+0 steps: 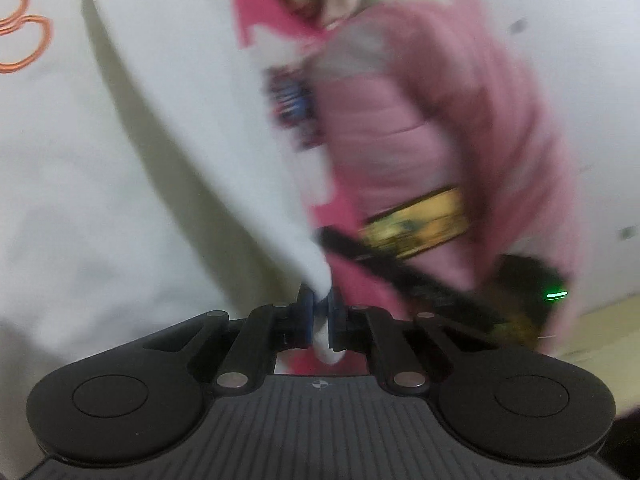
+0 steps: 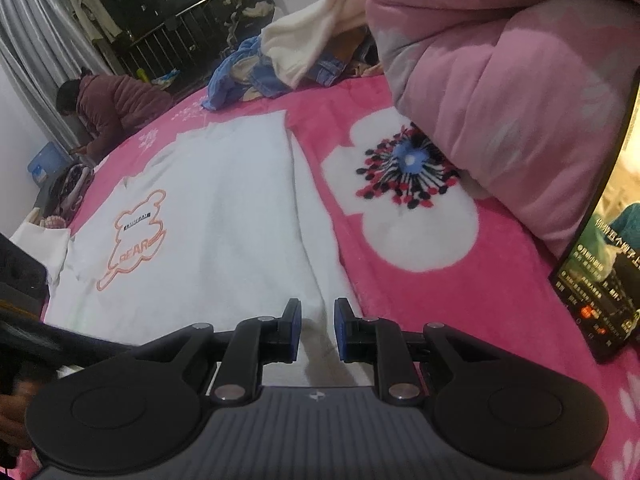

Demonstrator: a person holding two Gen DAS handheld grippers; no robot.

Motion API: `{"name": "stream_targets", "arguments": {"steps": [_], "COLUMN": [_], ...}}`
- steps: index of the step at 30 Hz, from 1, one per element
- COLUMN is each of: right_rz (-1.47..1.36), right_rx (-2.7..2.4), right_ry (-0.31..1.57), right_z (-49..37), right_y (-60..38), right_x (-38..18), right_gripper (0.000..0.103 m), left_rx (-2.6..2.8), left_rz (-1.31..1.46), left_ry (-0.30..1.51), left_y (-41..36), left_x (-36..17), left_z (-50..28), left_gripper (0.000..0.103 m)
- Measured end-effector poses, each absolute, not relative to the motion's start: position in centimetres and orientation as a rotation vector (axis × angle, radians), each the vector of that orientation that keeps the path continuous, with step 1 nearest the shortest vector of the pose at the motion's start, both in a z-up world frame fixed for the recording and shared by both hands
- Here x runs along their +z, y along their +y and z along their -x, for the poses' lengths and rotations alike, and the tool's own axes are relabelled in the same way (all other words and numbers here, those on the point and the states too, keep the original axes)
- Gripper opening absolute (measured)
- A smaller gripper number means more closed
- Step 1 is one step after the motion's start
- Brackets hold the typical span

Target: Fold clothes

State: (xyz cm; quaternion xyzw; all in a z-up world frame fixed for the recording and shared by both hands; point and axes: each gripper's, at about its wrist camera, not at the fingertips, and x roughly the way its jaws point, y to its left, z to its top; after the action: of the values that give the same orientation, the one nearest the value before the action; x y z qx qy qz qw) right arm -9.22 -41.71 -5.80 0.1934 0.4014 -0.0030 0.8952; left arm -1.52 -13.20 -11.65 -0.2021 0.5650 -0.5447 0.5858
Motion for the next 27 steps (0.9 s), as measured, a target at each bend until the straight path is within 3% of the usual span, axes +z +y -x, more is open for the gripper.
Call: {"name": "stream_targets", "arguments": {"steps": [4,8,17,20,23,27], "right_rz": [-0.386,-0.363,-0.198,-0.128,-0.041,-0.032], "right_rx": [-0.019,-0.026,0.127,0.171,0.151,0.138], "right_ry": [0.845,0.843,0.777,0.851,0.947,0.941], "right_z": [9.3,9.5,9.9,9.9,10.6,11.2], "right_y": [-41.9,-41.7,-38.6,-37.1,-36.5,-36.3], "right_x": [-6.2,-6.1,-4.4,-5.7,-7.8,-7.0], "right_gripper": [0.02,0.02,0.018,0.018,0.011,0.01], "left_rx": [-1.135,-1.153,-1.332,-1.325,-1.321,-1.321], "left_rz": [0.361,0.347,-0.047,-0.169,-0.282,-0.278], "left_ry": [1.451,1.466,1.06,1.017,0.982,0.984], "left_y": [-13.0,-12.7,-13.7,-15.4,-16.2,-16.0], "left_x": [-15.2,-14.3,-8.2,-9.3,-10.8,-10.9], "left_z": [1.8,1.7,4.2,4.9,5.7,5.7], "left_gripper": [0.007,0.009,0.013,0.016,0.016,0.021]}}
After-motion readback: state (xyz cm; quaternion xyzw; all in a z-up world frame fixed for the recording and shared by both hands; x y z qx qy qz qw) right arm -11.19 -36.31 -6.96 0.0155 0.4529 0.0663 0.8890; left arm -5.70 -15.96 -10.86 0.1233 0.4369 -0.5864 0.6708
